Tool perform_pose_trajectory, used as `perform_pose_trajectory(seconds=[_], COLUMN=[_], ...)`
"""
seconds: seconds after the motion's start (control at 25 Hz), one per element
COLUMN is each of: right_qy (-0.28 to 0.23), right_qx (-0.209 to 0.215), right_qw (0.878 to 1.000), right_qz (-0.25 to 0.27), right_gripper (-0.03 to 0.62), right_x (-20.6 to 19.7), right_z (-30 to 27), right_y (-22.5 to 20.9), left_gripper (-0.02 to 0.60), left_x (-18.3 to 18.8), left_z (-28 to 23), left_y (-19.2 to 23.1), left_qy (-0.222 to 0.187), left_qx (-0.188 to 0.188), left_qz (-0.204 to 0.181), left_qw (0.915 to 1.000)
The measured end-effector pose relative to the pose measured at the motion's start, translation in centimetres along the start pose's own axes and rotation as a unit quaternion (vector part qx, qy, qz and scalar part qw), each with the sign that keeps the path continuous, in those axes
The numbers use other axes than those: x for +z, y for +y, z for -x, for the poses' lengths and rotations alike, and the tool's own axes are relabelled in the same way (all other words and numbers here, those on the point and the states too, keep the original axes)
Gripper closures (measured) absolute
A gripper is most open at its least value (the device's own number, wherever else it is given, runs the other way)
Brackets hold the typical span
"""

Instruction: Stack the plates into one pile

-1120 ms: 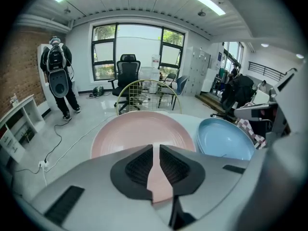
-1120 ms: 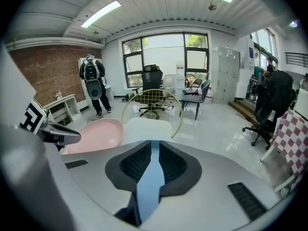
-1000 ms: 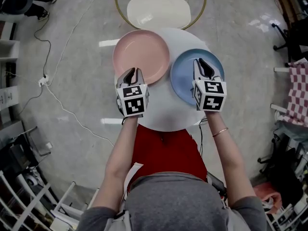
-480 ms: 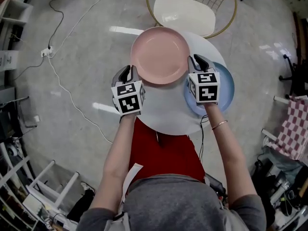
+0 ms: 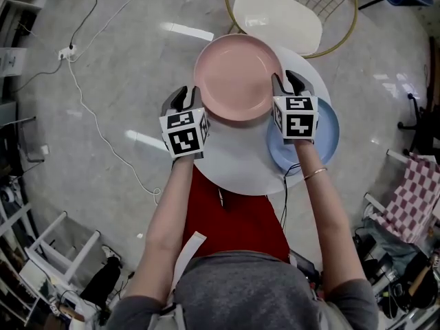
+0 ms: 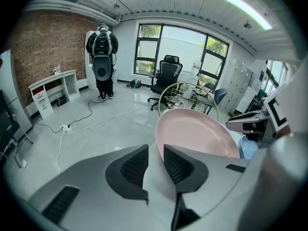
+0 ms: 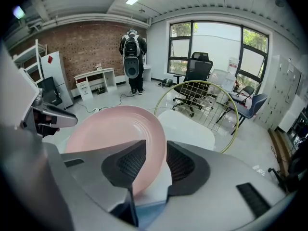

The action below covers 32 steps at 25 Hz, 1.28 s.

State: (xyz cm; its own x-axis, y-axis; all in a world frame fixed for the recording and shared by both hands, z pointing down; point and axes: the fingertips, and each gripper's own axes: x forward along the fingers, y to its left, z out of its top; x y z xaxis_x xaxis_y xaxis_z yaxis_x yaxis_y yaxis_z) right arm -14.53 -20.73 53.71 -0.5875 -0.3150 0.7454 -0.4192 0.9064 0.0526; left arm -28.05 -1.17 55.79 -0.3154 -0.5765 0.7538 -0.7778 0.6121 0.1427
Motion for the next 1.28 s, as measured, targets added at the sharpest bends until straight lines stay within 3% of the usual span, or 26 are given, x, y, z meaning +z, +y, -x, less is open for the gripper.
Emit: perform_pose_trajectory(seconds=[0.52, 0.92, 1.28], right_qy=[0.057, 0.098, 0.094], right_qx=[0.001, 0.009, 0.0], right_qw=[0.998, 0.995, 0.995], right_qz=[-0.009, 0.032, 0.017], right_gripper=[0.461, 0.496, 0.52], right_x=[-2.0, -2.6, -2.5], right_z=[-3.1, -3.4, -3.1], right_y=[-1.1, -0.9, -1.1], left_gripper=[0.459, 0.486, 0.506], left_x=[-0.5, -1.5, -1.5], left_z=[-2.9, -3.9, -3.6], left_y=[-0.7, -1.2, -1.2], left_qy=[0.031, 0.054, 0.062], left_qx=[-0.014, -0.001, 0.003], left_qz=[0.041, 0.036, 0.045], left_qw=[0.9986, 0.9979, 0.9971])
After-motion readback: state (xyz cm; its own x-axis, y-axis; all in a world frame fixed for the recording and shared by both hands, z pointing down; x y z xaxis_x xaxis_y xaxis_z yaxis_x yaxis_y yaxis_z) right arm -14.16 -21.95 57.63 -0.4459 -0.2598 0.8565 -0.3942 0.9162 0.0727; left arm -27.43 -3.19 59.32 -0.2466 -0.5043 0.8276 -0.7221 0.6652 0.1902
